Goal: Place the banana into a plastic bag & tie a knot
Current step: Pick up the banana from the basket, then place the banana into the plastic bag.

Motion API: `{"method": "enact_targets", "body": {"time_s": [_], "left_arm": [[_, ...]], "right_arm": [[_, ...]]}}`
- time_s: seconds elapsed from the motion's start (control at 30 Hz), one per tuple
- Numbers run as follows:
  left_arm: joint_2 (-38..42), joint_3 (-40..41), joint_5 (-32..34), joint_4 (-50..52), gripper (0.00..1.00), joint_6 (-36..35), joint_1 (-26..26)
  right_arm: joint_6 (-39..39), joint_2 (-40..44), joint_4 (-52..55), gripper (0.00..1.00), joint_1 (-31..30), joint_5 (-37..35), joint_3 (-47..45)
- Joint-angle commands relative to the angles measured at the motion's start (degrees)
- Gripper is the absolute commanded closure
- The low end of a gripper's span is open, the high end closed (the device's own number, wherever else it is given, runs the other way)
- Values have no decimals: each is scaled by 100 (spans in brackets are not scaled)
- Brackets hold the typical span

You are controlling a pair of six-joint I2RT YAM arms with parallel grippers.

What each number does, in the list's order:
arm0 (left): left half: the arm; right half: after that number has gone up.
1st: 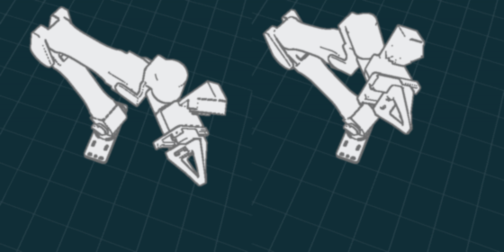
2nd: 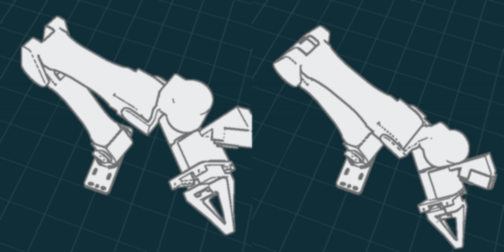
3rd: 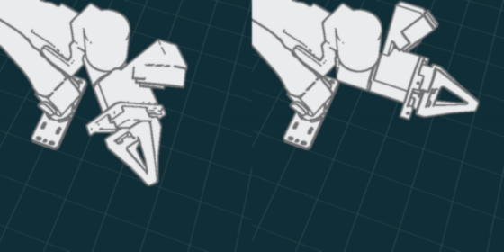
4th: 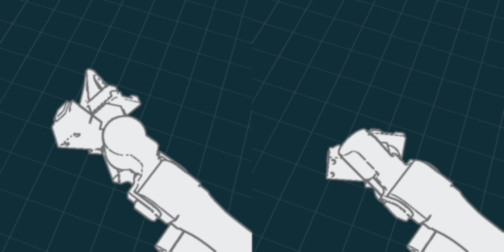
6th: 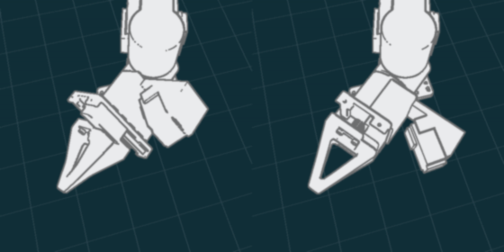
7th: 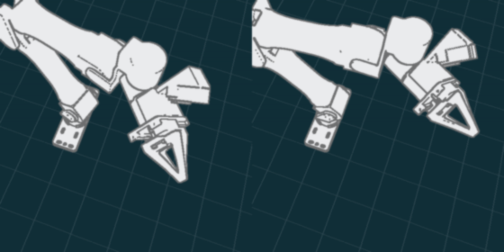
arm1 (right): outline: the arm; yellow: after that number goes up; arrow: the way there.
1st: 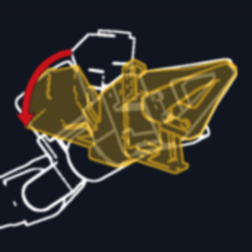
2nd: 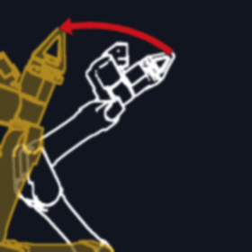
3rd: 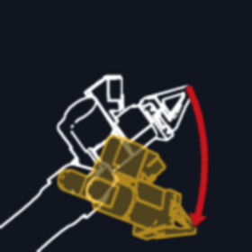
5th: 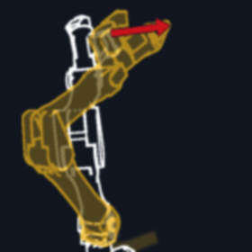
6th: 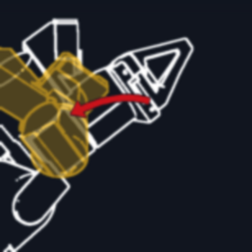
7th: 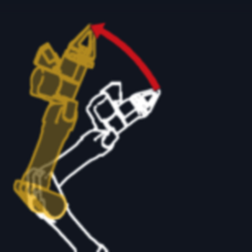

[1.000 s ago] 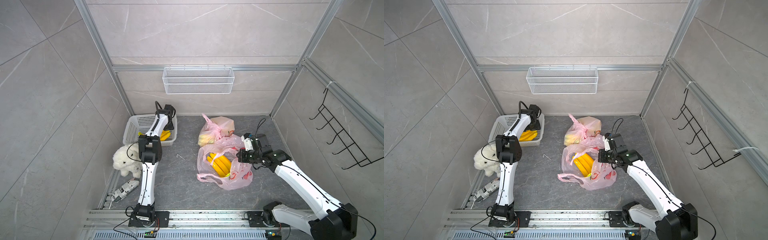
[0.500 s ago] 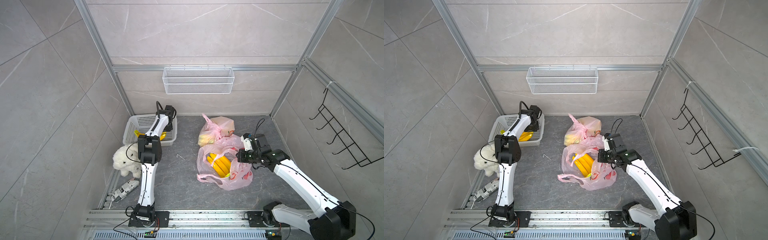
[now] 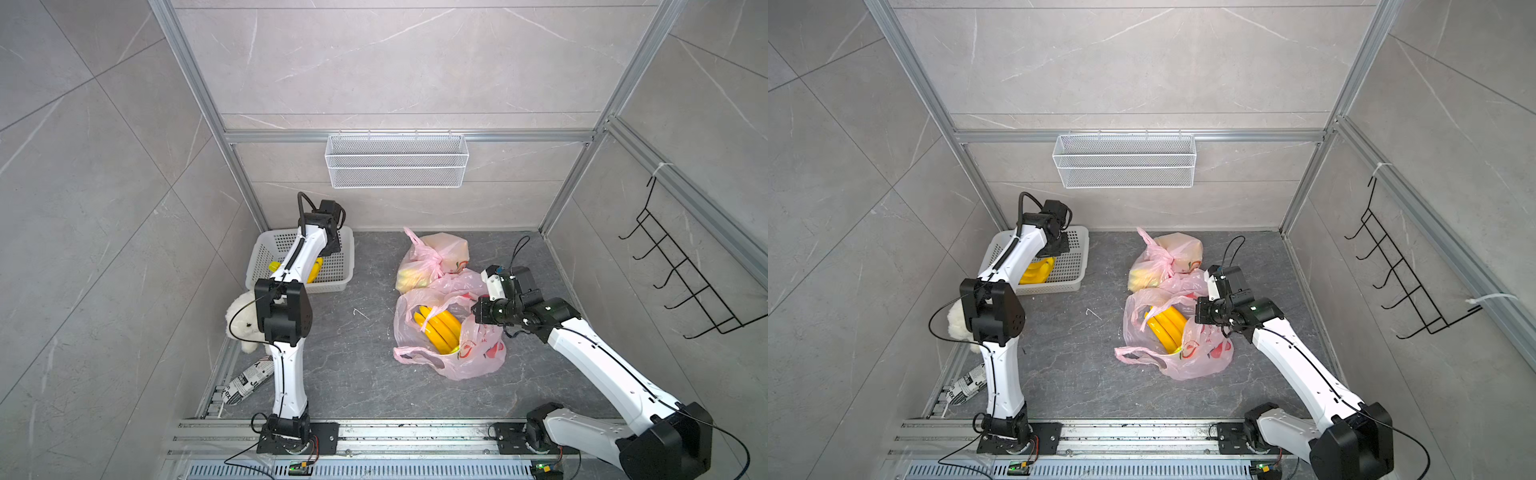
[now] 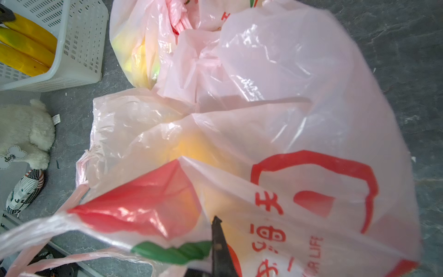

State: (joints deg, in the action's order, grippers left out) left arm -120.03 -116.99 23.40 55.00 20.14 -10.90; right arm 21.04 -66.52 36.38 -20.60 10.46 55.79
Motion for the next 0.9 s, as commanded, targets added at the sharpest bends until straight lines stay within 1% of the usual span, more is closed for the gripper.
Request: {"method": "enact_targets", "body": {"time_s": [0.0, 0.17, 0.3, 0.37, 0.5, 0.6, 0.8, 0.87], "left_arm": [[681, 289, -69, -297, 100, -37, -97], [1267, 685, -227, -526, 100, -102, -201], [2084, 937, -314, -818, 100, -339, -623], [2562, 1072, -398, -986, 100, -517, -984], [3494, 1441, -271, -1375, 100, -994, -1902], [3943, 1704, -613, -1409, 100, -1036, -2442], [4696, 2372, -1053, -1607, 100, -1038, -3569], [4972, 2542, -1084, -1724, 100, -1062, -3936]], "right_arm": [[32, -67, 53, 100, 10, 64, 212], [32, -91, 66, 100, 6, 85, 292], [32, -115, 97, 100, 1, 101, 400], [32, -120, 130, 100, -5, 92, 473], [14, -171, 176, 100, -9, 86, 614], [11, -253, 185, 100, -73, 86, 726], [32, -463, 383, 100, -165, -100, 1108], [48, -572, 476, 100, -170, -187, 1256]]}}
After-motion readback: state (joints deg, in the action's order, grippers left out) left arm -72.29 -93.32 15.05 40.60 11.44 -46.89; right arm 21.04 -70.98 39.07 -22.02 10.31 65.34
